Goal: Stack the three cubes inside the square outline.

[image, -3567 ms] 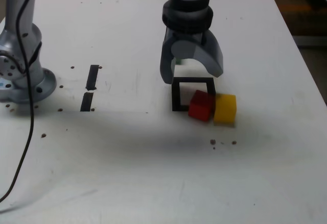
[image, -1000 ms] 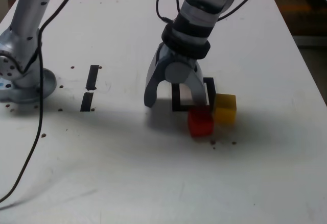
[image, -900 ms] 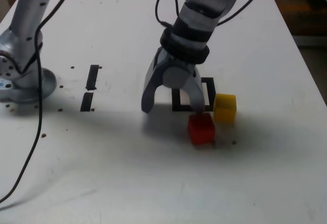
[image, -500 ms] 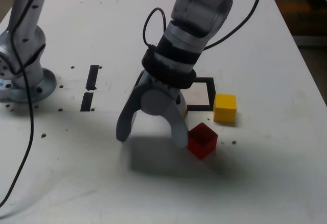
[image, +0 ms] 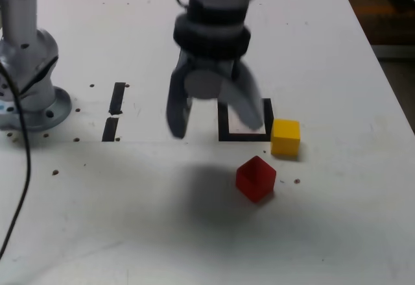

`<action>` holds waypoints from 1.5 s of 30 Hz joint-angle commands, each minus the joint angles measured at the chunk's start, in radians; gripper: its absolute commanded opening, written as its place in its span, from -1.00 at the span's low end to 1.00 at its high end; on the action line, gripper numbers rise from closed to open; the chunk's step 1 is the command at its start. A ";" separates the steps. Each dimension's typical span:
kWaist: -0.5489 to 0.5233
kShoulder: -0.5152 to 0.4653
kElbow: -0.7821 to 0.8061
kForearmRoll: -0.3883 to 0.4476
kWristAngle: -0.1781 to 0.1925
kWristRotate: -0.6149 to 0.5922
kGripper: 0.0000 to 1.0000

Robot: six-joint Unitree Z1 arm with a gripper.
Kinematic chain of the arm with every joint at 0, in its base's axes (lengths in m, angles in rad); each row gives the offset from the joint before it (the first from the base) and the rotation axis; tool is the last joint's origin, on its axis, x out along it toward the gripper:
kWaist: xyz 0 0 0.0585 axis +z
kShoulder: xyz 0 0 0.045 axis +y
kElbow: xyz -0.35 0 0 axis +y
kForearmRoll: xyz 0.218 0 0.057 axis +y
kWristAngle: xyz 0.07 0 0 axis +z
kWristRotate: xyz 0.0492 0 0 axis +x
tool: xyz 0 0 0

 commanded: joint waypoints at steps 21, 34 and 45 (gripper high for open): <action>-0.034 0.146 -0.052 -0.131 0.073 -0.178 0.99; -0.039 0.222 -0.053 -0.171 0.024 -0.205 0.94; -0.040 0.248 -0.018 -0.197 -0.024 -0.213 0.69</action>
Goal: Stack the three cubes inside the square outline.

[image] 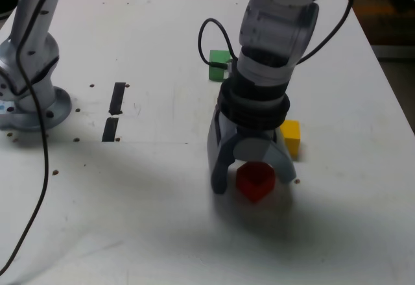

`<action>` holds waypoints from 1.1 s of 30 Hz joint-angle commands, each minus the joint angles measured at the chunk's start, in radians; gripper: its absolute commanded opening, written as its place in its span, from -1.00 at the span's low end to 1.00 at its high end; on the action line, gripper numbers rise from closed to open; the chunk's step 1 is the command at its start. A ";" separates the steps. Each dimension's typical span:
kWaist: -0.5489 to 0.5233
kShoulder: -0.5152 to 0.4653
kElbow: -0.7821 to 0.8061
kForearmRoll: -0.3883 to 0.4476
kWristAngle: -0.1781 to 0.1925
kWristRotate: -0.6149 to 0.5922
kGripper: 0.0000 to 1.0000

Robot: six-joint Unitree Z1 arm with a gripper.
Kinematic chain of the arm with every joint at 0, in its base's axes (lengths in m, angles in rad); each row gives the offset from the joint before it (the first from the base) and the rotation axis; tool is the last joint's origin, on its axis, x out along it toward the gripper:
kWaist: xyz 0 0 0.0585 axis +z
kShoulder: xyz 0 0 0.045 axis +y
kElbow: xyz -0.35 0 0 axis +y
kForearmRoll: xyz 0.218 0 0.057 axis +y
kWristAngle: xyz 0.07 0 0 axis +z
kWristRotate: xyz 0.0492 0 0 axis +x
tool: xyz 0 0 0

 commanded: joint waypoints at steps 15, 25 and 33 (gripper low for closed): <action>-0.012 0.019 0.020 -0.071 0.028 -0.038 -0.22; -0.024 -0.054 0.011 0.053 0.093 -0.092 -0.68; -0.031 -0.169 0.006 0.239 0.185 -0.128 -0.68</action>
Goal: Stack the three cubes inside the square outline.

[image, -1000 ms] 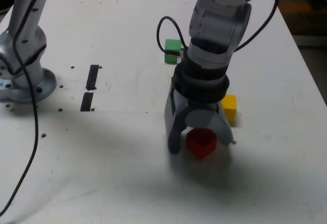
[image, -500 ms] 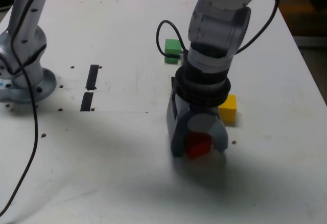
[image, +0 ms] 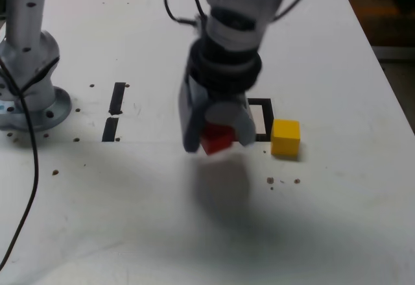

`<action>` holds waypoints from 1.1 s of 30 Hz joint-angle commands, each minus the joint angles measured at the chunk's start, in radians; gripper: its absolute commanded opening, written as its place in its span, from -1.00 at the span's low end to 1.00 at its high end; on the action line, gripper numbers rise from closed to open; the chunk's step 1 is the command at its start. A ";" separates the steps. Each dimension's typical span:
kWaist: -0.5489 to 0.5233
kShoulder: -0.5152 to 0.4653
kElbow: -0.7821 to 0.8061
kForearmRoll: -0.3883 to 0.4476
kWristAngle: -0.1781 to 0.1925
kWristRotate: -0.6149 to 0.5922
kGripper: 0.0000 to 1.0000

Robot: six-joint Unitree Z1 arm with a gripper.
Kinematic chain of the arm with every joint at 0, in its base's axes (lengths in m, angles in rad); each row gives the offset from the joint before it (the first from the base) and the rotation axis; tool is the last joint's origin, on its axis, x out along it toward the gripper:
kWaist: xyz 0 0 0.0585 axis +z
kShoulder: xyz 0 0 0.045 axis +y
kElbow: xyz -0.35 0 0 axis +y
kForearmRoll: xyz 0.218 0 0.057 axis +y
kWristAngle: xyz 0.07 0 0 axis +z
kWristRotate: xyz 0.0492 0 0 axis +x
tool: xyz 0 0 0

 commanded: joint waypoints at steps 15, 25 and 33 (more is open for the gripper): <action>0.102 -0.079 0.046 0.037 0.069 0.227 -0.67; 0.186 -0.021 0.080 -0.064 -0.005 0.385 -0.67; 0.202 0.028 0.042 -0.118 -0.019 0.464 -0.67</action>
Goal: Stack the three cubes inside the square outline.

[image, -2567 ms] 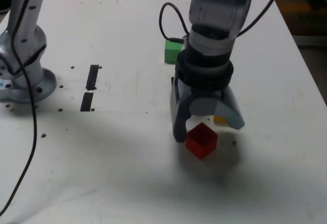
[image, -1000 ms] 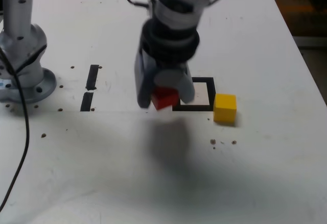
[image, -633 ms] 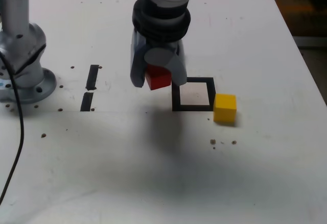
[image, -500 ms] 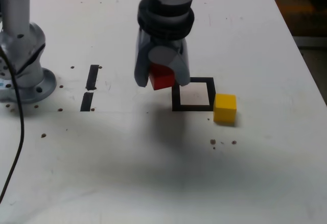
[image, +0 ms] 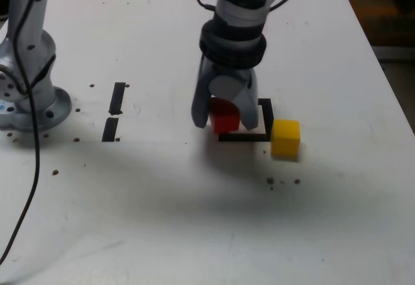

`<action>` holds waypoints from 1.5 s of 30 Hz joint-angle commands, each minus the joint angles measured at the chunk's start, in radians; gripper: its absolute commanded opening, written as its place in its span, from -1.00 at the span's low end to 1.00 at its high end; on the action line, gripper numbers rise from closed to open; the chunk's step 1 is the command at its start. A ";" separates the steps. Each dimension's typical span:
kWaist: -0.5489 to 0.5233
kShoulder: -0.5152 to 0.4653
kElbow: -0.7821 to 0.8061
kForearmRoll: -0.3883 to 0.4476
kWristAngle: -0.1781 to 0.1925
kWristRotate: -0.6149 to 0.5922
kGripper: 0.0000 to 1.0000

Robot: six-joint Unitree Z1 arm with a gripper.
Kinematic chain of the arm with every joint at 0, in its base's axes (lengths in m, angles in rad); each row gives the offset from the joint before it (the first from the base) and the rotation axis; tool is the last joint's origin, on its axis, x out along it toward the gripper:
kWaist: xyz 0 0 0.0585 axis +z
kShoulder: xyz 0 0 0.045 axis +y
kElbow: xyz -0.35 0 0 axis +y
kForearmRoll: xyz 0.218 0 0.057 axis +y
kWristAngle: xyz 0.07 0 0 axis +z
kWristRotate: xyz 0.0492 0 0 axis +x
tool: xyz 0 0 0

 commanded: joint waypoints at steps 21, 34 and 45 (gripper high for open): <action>0.056 0.080 -0.008 -0.069 -0.006 0.078 -0.67; 0.065 0.087 -0.027 -0.094 0.033 0.104 -0.67; 0.077 0.078 0.000 -0.107 0.055 0.104 -0.66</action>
